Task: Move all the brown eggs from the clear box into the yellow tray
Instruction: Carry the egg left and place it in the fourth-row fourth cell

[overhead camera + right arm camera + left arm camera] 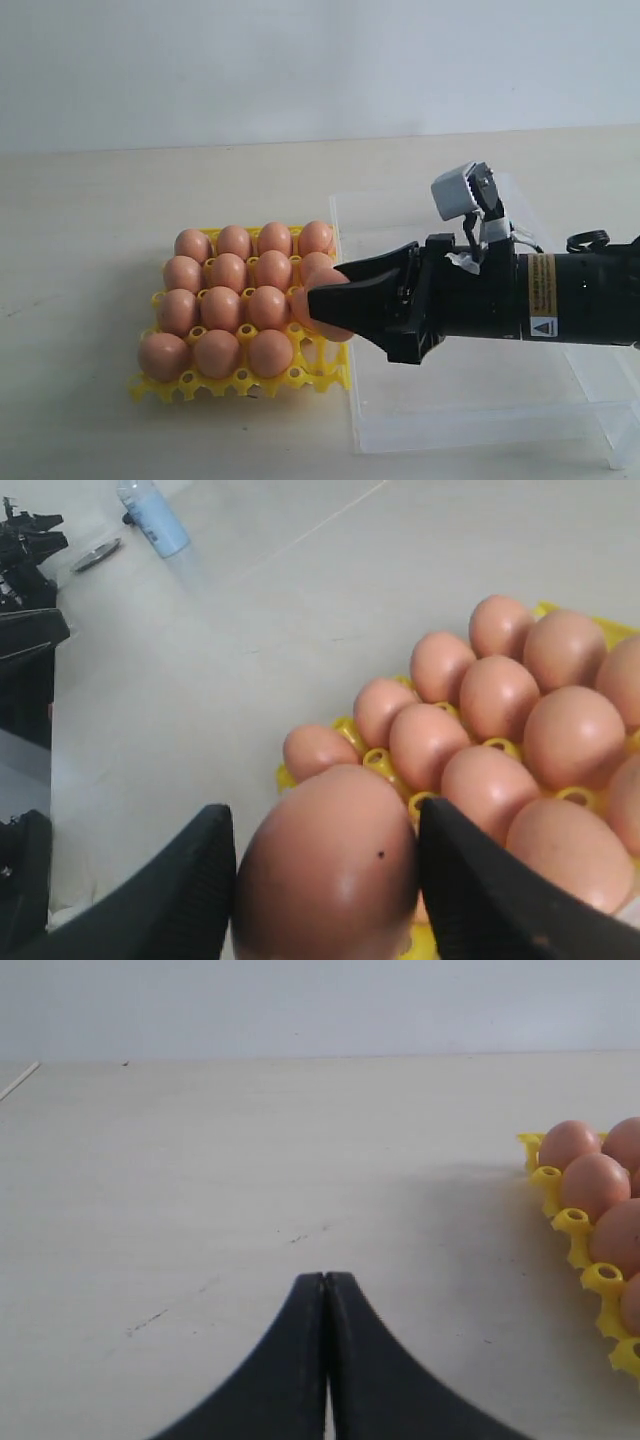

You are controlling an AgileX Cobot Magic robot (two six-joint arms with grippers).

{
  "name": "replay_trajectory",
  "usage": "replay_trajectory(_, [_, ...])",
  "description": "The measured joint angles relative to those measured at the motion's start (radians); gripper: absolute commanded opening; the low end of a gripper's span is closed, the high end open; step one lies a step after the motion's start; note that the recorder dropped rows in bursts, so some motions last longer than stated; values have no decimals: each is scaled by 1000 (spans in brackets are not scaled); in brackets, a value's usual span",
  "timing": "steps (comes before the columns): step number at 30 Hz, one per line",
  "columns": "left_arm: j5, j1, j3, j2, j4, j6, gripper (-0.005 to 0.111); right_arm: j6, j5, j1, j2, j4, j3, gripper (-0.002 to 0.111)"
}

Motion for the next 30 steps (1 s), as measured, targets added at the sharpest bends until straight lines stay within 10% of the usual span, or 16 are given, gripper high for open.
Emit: replay_trajectory(30, [0, 0, 0, 0, 0, 0, 0, 0, -23, 0, 288, -3, -157, 5])
